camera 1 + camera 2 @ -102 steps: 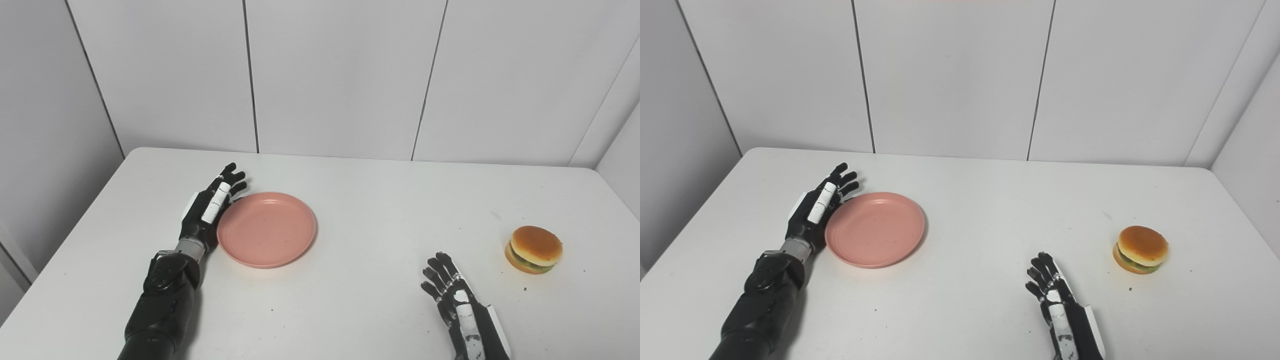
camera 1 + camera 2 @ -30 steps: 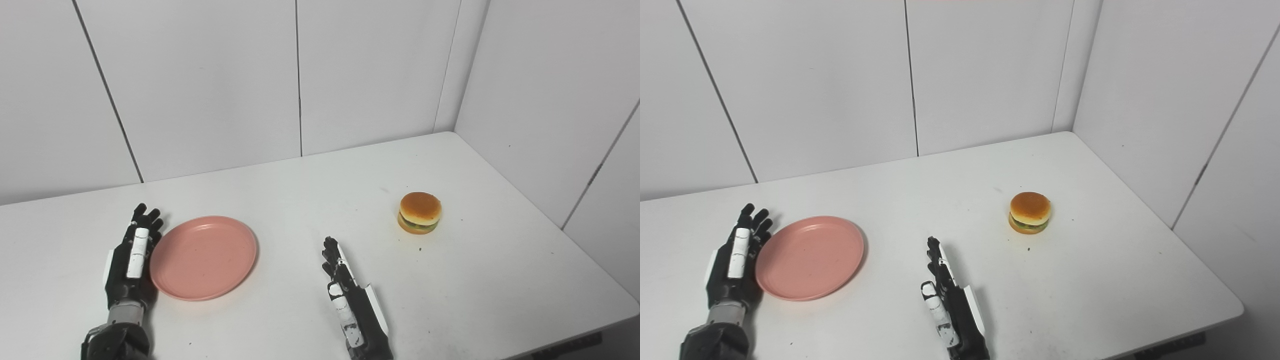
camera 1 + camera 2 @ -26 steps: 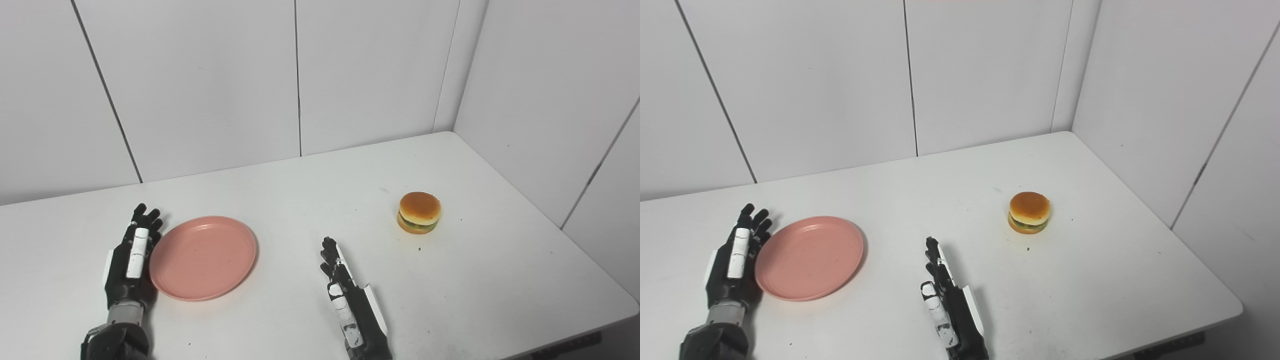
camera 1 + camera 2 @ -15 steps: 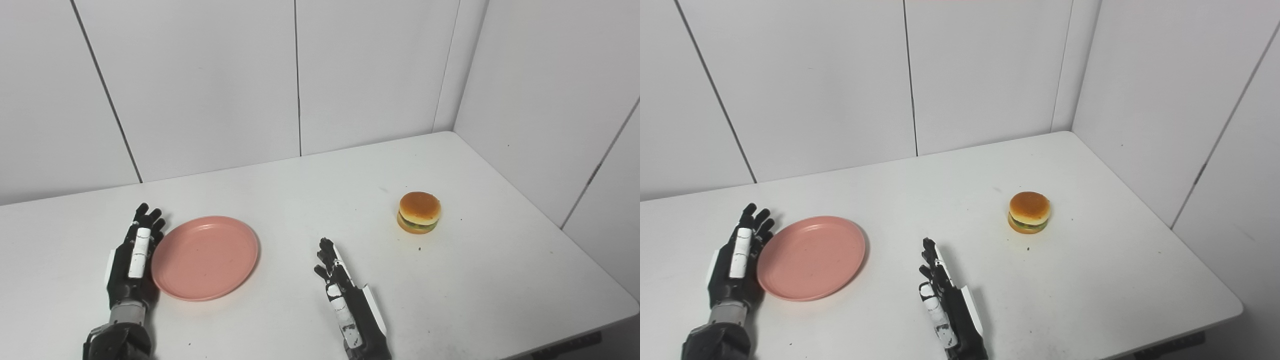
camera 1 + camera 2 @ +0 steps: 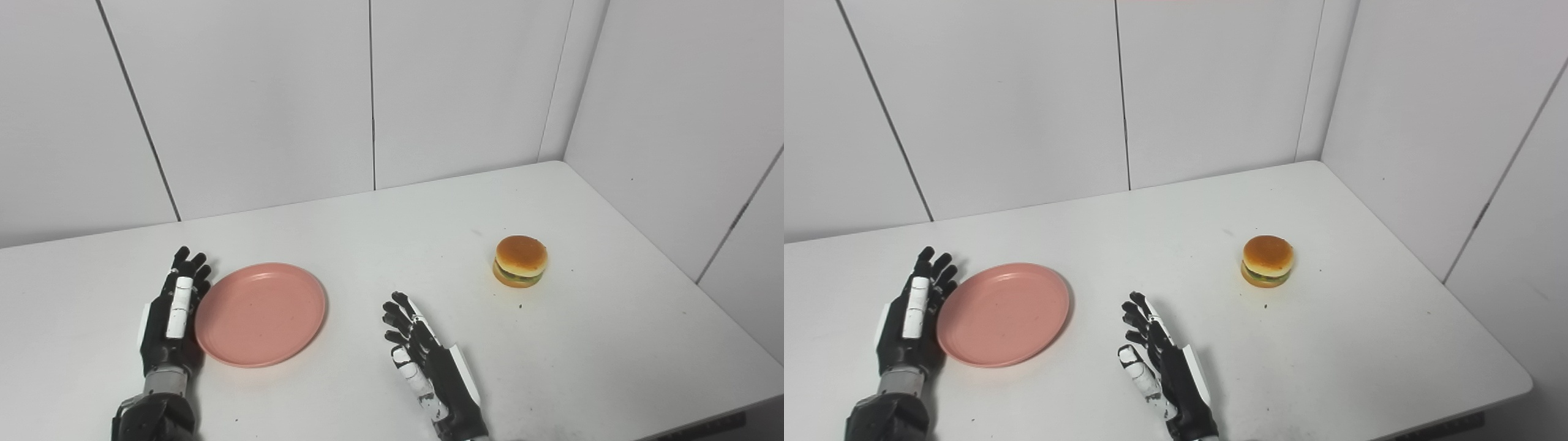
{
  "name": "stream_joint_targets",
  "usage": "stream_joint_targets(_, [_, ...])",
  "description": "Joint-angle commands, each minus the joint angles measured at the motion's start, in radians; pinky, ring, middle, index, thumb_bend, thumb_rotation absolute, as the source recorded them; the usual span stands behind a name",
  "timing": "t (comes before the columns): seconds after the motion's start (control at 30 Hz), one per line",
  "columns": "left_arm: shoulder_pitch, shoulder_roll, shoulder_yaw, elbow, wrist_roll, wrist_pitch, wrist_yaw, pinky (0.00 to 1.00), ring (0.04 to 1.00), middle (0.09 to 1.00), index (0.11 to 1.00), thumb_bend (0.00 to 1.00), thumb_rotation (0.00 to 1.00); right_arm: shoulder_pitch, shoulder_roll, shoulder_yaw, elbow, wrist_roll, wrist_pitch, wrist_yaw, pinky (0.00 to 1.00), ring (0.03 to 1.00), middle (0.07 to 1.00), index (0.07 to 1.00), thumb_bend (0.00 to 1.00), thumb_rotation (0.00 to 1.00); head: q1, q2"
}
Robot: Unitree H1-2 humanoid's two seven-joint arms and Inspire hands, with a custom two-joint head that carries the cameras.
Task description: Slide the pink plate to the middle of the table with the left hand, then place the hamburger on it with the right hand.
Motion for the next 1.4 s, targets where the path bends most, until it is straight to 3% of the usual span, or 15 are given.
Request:
stream_joint_targets(0.0, [-0.012, 0.009, 0.006, 0.018, -0.014, -0.002, -0.008, 0.97, 0.938, 0.922, 0.941, 0.94, 0.72, 0.036, 0.006, 0.0, -0.095, -0.067, 0.04, -0.003, 0.8, 0.865, 0.869, 0.92, 0.82, 0.86, 0.0, -0.001])
stream_joint_targets(0.07, [-0.017, 0.012, 0.009, 0.027, -0.018, -0.002, -0.012, 0.97, 0.934, 0.921, 0.933, 0.97, 0.71, 0.015, -0.013, -0.002, -0.156, -0.131, 0.08, 0.014, 0.81, 0.882, 0.895, 0.919, 0.83, 0.8, -0.003, -0.004])
stream_joint_targets(0.2, [-0.024, 0.015, 0.01, 0.046, -0.024, -0.011, -0.015, 0.97, 0.93, 0.916, 0.93, 0.98, 0.71, -0.032, -0.044, -0.013, -0.232, -0.22, 0.148, 0.051, 0.81, 0.885, 0.904, 0.915, 0.89, 0.79, -0.005, -0.01])
stream_joint_targets(0.4, [-0.028, 0.013, 0.016, 0.056, -0.031, -0.016, -0.014, 1.0, 0.935, 0.913, 0.936, 0.99, 0.69, -0.114, -0.102, -0.063, -0.324, -0.23, 0.25, 0.135, 0.86, 0.919, 0.927, 0.927, 0.91, 0.79, -0.006, -0.012])
stream_joint_targets(0.53, [-0.024, 0.009, 0.014, 0.051, -0.027, -0.012, -0.014, 0.99, 0.932, 0.913, 0.938, 1.0, 0.69, -0.215, -0.216, -0.114, -0.403, -0.212, 0.376, 0.245, 0.89, 0.936, 0.948, 0.934, 0.93, 0.79, -0.005, -0.013])
stream_joint_targets(0.67, [-0.021, 0.004, 0.012, 0.051, -0.029, -0.015, -0.017, 0.99, 0.936, 0.916, 0.938, 0.99, 0.69, -0.296, -0.316, -0.144, -0.437, -0.267, 0.457, 0.317, 0.86, 0.917, 0.934, 0.917, 0.97, 0.78, 0.0, -0.013])
stream_joint_targets(0.87, [-0.019, 0.002, 0.015, 0.066, -0.033, -0.026, -0.024, 0.99, 0.937, 0.914, 0.933, 0.98, 0.69, -0.368, -0.406, -0.183, -0.399, -0.298, 0.436, 0.313, 0.75, 0.874, 0.904, 0.896, 0.94, 0.74, -0.003, -0.018])
stream_joint_targets(1.07, [-0.022, 0.004, 0.018, 0.074, -0.034, -0.029, -0.026, 0.99, 0.939, 0.913, 0.934, 0.99, 0.68, -0.433, -0.49, -0.205, -0.335, -0.316, 0.446, 0.345, 0.61, 0.823, 0.872, 0.887, 0.99, 0.68, -0.004, -0.021])
stream_joint_targets(1.27, [-0.024, 0.006, 0.018, 0.075, -0.035, -0.029, -0.031, 0.99, 0.94, 0.915, 0.935, 0.98, 0.68, -0.466, -0.556, -0.197, -0.304, -0.377, 0.479, 0.39, 0.73, 0.846, 0.87, 0.887, 1.0, 0.67, -0.001, -0.024])
stream_joint_targets(1.37, [-0.03, 0.008, 0.017, 0.087, -0.029, -0.036, -0.028, 0.98, 0.937, 0.909, 0.935, 0.97, 0.68, -0.51, -0.62, -0.177, -0.264, -0.402, 0.515, 0.474, 0.75, 0.883, 0.889, 0.888, 1.0, 0.65, -0.004, -0.028])
